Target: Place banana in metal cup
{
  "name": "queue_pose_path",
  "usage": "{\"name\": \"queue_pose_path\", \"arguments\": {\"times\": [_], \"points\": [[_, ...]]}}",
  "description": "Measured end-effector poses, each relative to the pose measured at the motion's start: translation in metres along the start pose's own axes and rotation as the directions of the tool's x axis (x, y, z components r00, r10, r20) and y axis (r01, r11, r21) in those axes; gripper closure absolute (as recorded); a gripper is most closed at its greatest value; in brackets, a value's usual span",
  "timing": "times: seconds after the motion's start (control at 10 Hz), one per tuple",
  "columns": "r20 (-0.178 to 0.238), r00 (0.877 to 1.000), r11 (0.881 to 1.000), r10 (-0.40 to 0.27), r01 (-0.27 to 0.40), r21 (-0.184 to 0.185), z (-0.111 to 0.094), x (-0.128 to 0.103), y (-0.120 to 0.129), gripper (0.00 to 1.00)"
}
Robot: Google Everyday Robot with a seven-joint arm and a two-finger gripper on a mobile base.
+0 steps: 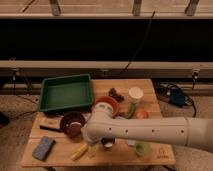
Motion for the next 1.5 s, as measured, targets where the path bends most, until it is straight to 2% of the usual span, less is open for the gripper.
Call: {"name": "queue_pose_path", "arguments": {"times": [0.3,0.8,1.5], "points": [[-0.002,1.0,1.0,0.006,-0.006,-0.001,0.0,-0.003,-0.005,0.2],[-0.002,1.0,0.999,-0.006,0.006,0.041,0.024,-0.007,-0.004,0.2],[0.046,0.997,0.995,-0.059,0.056,0.08,0.04,-0.009,0.011,0.2]]}}
